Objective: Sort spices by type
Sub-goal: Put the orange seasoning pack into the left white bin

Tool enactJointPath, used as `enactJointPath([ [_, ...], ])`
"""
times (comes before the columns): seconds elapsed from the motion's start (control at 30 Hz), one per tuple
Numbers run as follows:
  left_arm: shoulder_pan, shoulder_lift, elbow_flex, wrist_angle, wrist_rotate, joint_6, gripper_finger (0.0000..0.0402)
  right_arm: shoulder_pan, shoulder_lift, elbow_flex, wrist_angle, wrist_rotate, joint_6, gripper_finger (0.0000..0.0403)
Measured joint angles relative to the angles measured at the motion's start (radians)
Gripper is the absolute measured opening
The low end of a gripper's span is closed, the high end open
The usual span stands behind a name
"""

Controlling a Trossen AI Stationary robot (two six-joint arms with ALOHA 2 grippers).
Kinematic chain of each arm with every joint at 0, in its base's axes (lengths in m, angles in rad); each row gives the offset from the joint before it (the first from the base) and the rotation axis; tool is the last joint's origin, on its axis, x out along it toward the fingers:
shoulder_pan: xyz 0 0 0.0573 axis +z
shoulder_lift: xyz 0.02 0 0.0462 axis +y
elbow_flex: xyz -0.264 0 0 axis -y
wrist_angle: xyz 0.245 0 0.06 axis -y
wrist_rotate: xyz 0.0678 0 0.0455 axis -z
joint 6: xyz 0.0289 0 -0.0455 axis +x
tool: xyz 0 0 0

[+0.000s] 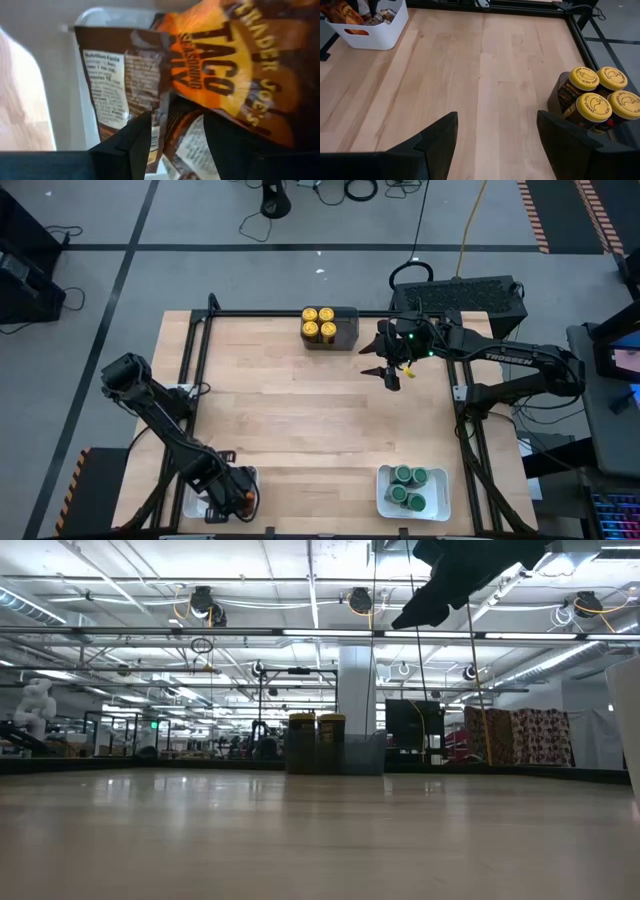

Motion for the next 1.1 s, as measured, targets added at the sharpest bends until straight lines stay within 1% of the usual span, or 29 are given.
enactJointPath([
  [0.1,0.001,0.0,-0.021,0.0,0.017,-0.003,0.0185,0.0,0.008,0.0,0.012,0.0,0.0,0.0254],
  [0.3,0.001,0.004,-0.053,-0.016,0.018,-0.002,0.0185,0.0,0.039,0.0,0.002,0.0,0.002,0.0254],
  [0.43,0.001,0.032,-0.056,0.002,0.027,0.007,0.0185,0.0,0.06,-0.001,0.001,0.0,0.002,0.0254],
  [0.53,0.005,0.068,-0.056,0.026,0.037,0.044,0.0185,0.0,0.059,-0.001,0.035,0.0,0.003,0.0254],
  [0.63,0.02,0.098,-0.056,0.021,0.043,0.048,0.0185,0.0,0.052,-0.001,0.047,0.002,0.006,0.0254],
  [0.73,0.034,0.101,-0.056,0.017,0.042,0.046,0.0184,0.0,0.049,-0.001,0.063,0.003,0.014,0.0254],
  [0.8,0.041,0.096,-0.055,0.01,0.039,0.043,0.0176,0.0,0.049,-0.001,0.059,0.003,0.024,0.0254],
  [0.87,0.041,0.084,-0.055,0.004,0.025,0.042,0.0156,0.0,0.049,-0.001,0.06,0.003,0.027,0.0254],
  [0.9,0.041,0.079,-0.055,0.005,0.019,0.042,0.0138,0.0,0.049,-0.001,0.061,0.003,0.029,0.0254],
  [0.93,0.041,0.073,-0.055,0.005,0.011,0.042,0.0117,0.0,0.049,-0.001,0.063,0.003,0.029,0.0254],
  [1.03,0.041,0.05,-0.055,0.013,0.003,0.04,0.0034,0.0,0.049,-0.001,0.075,0.003,0.029,0.0254],
  [1.07,0.04,0.045,-0.055,0.015,0.003,0.038,0.0018,0.0,0.049,-0.001,0.076,0.003,0.028,0.0254],
  [1.1,0.04,0.042,-0.055,0.015,0.002,0.033,0.0012,0.0,0.049,-0.001,0.076,0.004,0.028,0.0254],
])
